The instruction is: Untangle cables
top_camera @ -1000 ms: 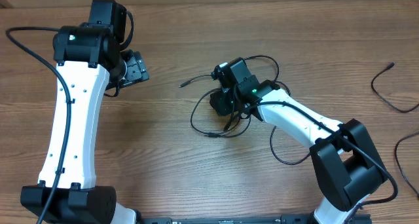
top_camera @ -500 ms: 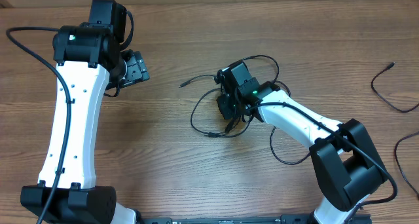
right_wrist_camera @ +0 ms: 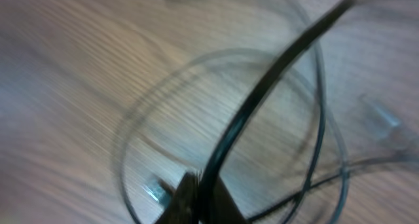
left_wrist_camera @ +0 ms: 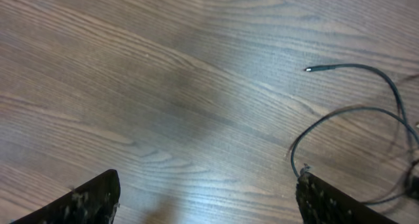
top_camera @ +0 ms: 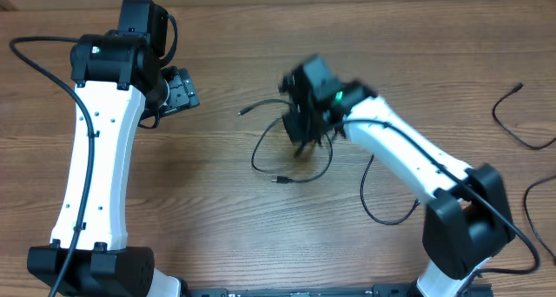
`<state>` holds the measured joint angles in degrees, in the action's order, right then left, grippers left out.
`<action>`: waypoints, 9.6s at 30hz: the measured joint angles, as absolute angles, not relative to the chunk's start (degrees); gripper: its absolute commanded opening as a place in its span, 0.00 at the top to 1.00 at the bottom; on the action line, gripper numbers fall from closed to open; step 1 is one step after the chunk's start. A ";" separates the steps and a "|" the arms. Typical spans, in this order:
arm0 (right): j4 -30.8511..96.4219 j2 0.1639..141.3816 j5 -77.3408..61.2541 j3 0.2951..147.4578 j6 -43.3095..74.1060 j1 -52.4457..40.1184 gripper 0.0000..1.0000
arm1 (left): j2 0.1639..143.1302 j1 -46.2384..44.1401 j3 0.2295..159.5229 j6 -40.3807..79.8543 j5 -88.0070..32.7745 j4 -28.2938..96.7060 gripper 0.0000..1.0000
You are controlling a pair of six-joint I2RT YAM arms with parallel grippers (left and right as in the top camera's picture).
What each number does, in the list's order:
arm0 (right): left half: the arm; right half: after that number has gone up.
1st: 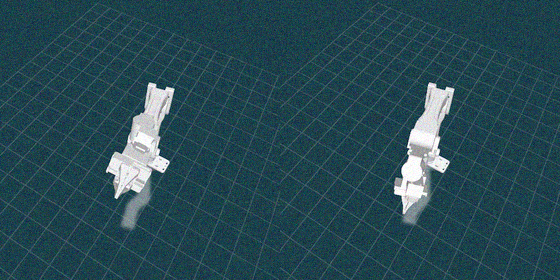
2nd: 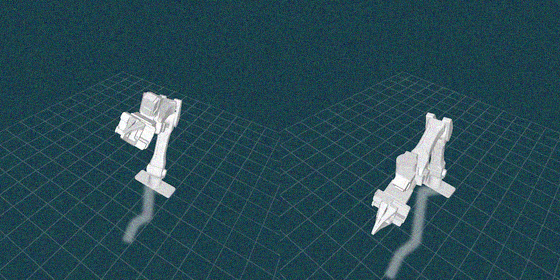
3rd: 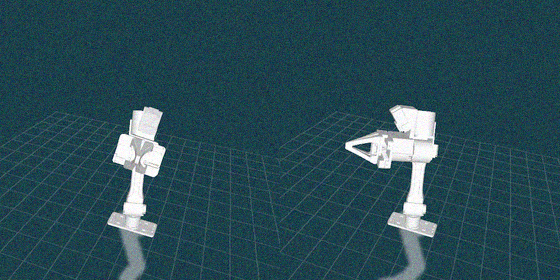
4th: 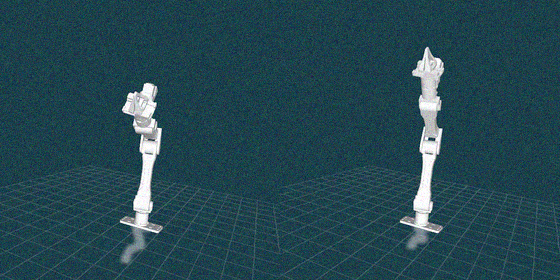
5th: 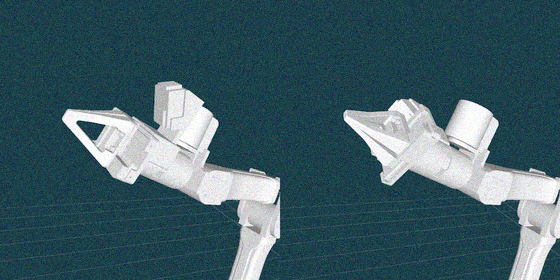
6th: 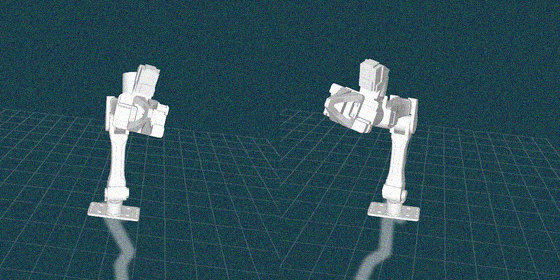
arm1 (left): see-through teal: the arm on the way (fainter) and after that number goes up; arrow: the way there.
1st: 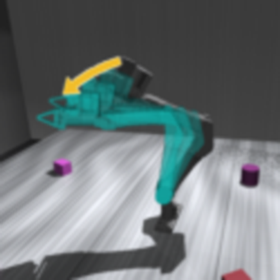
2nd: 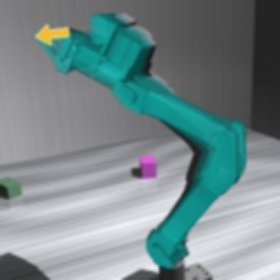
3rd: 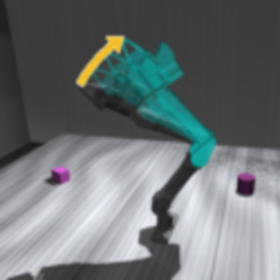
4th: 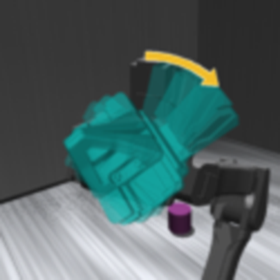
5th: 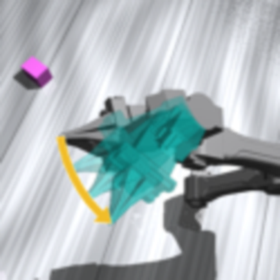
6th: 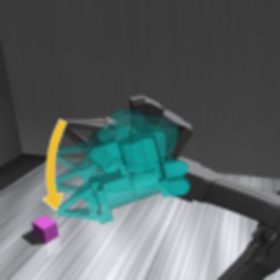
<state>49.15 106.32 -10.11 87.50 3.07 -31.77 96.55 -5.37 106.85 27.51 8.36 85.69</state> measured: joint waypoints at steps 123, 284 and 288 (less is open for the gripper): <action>7.77 120.62 -22.48 75.40 42.65 -24.86 0.75 | 96.55 -1.87 106.78 27.53 8.34 85.73 0.15; 40.84 119.61 -16.03 81.62 4.56 -14.87 0.55 | 96.55 -1.87 106.63 22.11 5.54 85.32 0.06; 43.94 119.52 -16.67 81.62 7.33 -16.84 0.66 | 96.55 -1.87 106.63 22.09 5.54 85.32 0.07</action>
<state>43.94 119.52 -16.67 81.62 7.33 -16.84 96.55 -1.87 106.63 22.09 5.54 85.32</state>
